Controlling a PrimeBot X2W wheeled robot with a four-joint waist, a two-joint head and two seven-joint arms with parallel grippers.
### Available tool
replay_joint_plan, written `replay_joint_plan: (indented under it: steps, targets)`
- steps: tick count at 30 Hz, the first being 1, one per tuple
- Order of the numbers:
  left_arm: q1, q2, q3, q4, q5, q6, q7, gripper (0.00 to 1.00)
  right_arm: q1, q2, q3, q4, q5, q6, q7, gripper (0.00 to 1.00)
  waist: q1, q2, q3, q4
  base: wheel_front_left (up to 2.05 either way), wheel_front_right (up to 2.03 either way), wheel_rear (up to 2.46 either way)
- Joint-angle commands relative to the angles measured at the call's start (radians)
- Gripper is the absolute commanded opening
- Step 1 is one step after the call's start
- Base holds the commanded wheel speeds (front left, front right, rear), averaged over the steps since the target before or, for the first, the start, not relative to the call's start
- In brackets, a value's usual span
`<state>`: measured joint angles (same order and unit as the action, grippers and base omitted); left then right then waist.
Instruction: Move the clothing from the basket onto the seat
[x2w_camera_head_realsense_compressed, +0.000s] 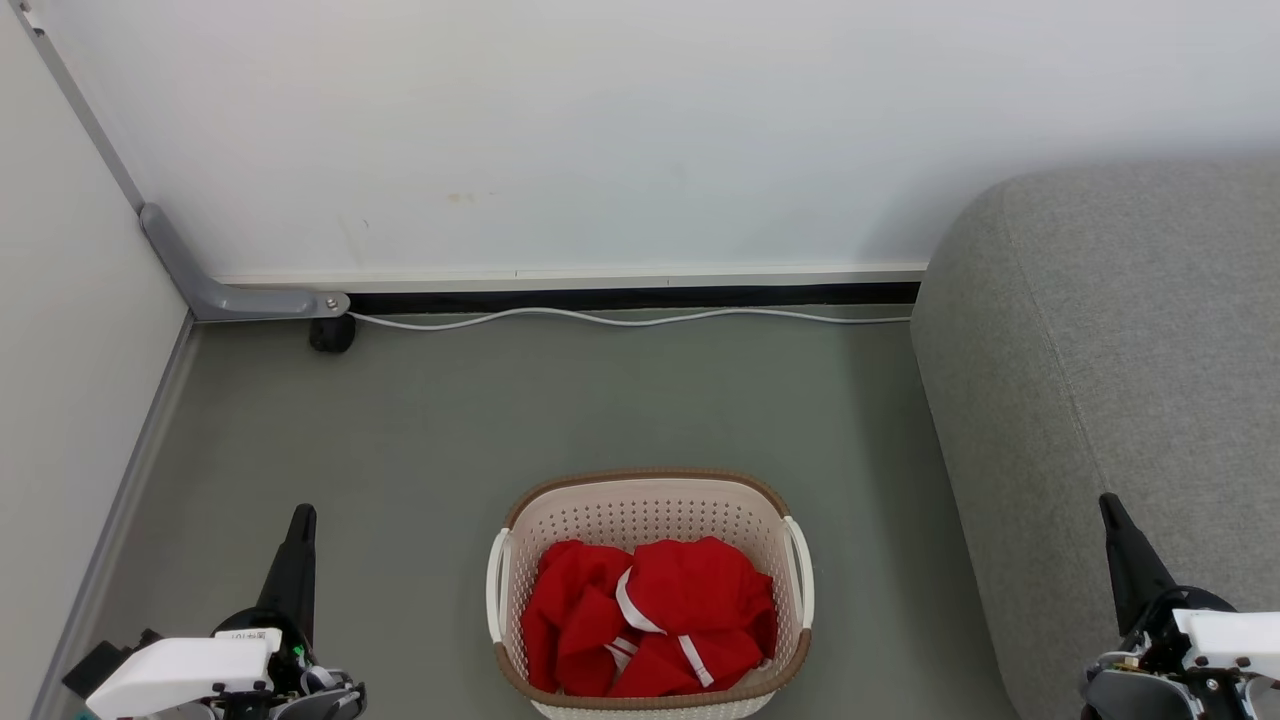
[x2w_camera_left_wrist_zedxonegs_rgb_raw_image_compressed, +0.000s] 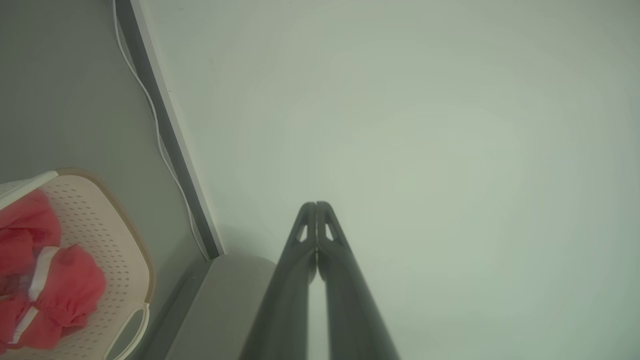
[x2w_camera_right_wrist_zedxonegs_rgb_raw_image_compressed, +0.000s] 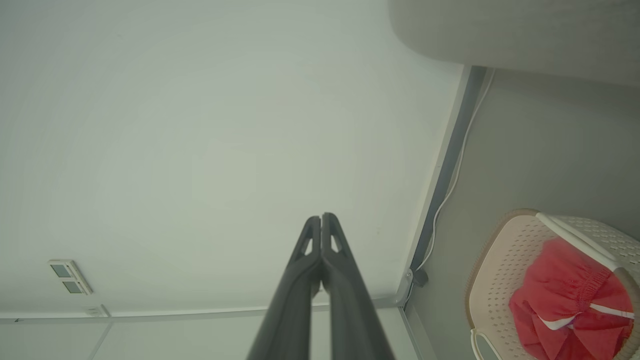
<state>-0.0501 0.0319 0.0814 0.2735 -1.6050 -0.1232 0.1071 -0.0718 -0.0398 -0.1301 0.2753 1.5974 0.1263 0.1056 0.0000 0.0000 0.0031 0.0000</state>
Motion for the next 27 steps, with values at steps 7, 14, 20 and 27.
replay_joint_plan:
  steps: [7, 14, 20, 27]
  targets:
    - [-0.058, 0.018, 0.032, -0.029, -0.004, -0.007, 0.006, 0.00, -0.036, -0.010, 0.017, -0.031, 0.012, 0.004, 0.007, 0.00, 0.0000, 0.0000, 0.000, 0.000, 0.00, 0.00, 0.00]
    - [-0.058, 0.018, 0.032, -0.029, -0.004, -0.007, 0.006, 0.00, -0.036, -0.010, 0.017, -0.031, 0.012, 0.004, 0.007, 0.00, 0.0000, 0.0000, 0.000, 0.000, 0.00, 0.00, 0.00]
    - [-0.058, 0.018, 0.032, -0.029, -0.004, -0.007, 0.006, 0.00, -0.036, -0.010, 0.017, -0.031, 0.012, 0.004, 0.007, 0.00, 0.0000, 0.0000, 0.000, 0.000, 0.00, 0.00, 0.00]
    - [-0.058, 0.018, 0.032, -0.029, -0.004, -0.007, 0.006, 0.00, -0.036, -0.010, 0.017, -0.031, 0.012, 0.004, 0.007, 0.00, 0.0000, 0.0000, 0.000, 0.000, 0.00, 0.00, 0.00]
